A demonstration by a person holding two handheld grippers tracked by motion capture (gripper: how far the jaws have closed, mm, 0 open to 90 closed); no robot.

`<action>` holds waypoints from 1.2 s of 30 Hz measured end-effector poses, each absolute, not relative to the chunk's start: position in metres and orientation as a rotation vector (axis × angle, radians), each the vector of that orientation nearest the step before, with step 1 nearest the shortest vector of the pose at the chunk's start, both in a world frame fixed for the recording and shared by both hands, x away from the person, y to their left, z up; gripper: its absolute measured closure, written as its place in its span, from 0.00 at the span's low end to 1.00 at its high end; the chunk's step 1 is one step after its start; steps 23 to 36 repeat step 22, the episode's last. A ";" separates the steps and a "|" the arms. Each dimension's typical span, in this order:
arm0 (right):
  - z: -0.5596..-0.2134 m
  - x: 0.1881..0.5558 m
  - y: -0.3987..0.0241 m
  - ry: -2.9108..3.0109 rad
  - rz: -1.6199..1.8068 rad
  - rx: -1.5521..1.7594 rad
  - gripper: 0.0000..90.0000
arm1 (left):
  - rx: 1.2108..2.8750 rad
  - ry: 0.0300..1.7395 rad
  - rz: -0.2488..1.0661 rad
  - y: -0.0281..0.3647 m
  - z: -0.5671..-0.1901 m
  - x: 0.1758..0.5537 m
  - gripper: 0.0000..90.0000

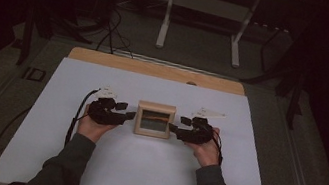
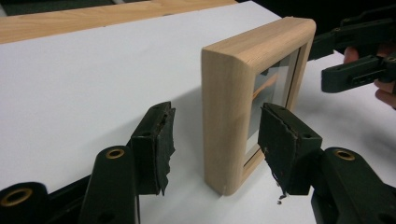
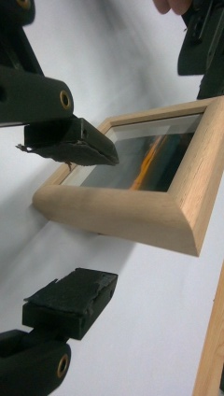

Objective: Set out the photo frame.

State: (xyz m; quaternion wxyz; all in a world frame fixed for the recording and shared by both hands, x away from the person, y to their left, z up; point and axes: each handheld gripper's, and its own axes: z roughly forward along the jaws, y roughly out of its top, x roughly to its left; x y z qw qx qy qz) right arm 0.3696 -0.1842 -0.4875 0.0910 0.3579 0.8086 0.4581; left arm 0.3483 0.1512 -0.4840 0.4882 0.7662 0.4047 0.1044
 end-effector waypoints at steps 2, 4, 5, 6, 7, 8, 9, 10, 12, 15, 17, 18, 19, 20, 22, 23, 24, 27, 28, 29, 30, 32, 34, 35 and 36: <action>-0.487 0.369 -0.187 2.402 1.356 1.062 0.40 | 1.870 0.986 0.253 0.155 -0.485 0.346 0.50; -0.487 0.368 -0.189 2.404 1.347 1.060 0.40 | 1.875 0.999 0.259 0.159 -0.485 0.345 0.51; -0.487 0.368 -0.191 2.410 1.340 1.062 0.39 | 1.877 1.000 0.259 0.161 -0.485 0.344 0.51; -0.488 0.367 -0.192 2.413 1.335 1.065 0.39 | 1.880 1.002 0.266 0.163 -0.486 0.343 0.51; -0.488 0.367 -0.193 2.415 1.327 1.065 0.39 | 1.881 1.005 0.268 0.165 -0.486 0.342 0.51; -0.488 0.366 -0.194 2.418 1.323 1.064 0.39 | 1.881 1.005 0.268 0.165 -0.486 0.342 0.51; -0.489 0.366 -0.196 2.419 1.317 1.063 0.39 | 1.886 1.017 0.277 0.169 -0.487 0.339 0.51; -0.489 0.365 -0.197 2.419 1.314 1.067 0.39 | 1.888 1.021 0.281 0.170 -0.487 0.338 0.51; -0.489 0.365 -0.200 2.417 1.309 1.069 0.39 | 1.874 1.029 0.277 0.173 -0.489 0.335 0.51; -0.491 0.364 -0.204 2.414 1.311 1.078 0.40 | 1.880 1.031 0.291 0.174 -0.492 0.330 0.51; -0.492 0.364 -0.205 2.421 1.302 1.082 0.40 | 1.880 1.030 0.299 0.175 -0.493 0.328 0.51; -0.493 0.364 -0.206 2.426 1.298 1.086 0.39 | 1.883 1.030 0.306 0.175 -0.494 0.327 0.51; -0.494 0.364 -0.207 2.429 1.290 1.091 0.38 | 1.882 1.034 0.313 0.176 -0.494 0.326 0.51; -0.495 0.364 -0.207 2.433 1.285 1.095 0.38 | 1.886 1.036 0.320 0.176 -0.495 0.325 0.51; -0.497 0.364 -0.209 2.444 1.279 1.103 0.37 | 1.891 1.036 0.329 0.177 -0.495 0.324 0.51; -0.497 0.364 -0.209 2.444 1.279 1.103 0.37 | 1.891 1.036 0.329 0.177 -0.495 0.324 0.51; -0.497 0.364 -0.209 2.444 1.279 1.103 0.37 | 1.891 1.036 0.329 0.177 -0.495 0.324 0.51; -0.497 0.364 -0.209 2.444 1.279 1.103 0.37 | 1.891 1.036 0.329 0.177 -0.495 0.324 0.51; -0.497 0.364 -0.209 2.444 1.279 1.103 0.37 | 1.891 1.036 0.329 0.177 -0.495 0.324 0.51; -0.497 0.364 -0.209 2.444 1.279 1.103 0.37 | 1.891 1.036 0.329 0.177 -0.495 0.324 0.51; -0.497 0.364 -0.209 2.444 1.279 1.103 0.37 | 1.891 1.036 0.329 0.177 -0.495 0.324 0.51; -0.497 0.364 -0.209 2.444 1.279 1.103 0.37 | 1.891 1.036 0.329 0.177 -0.495 0.324 0.51; -0.497 0.364 -0.209 2.444 1.279 1.103 0.37 | 1.891 1.036 0.329 0.177 -0.495 0.324 0.51; -0.497 0.364 -0.209 2.444 1.279 1.103 0.37 | 1.891 1.036 0.329 0.177 -0.495 0.324 0.51; -0.497 0.364 -0.209 2.444 1.279 1.103 0.37 | 1.891 1.036 0.329 0.177 -0.495 0.324 0.51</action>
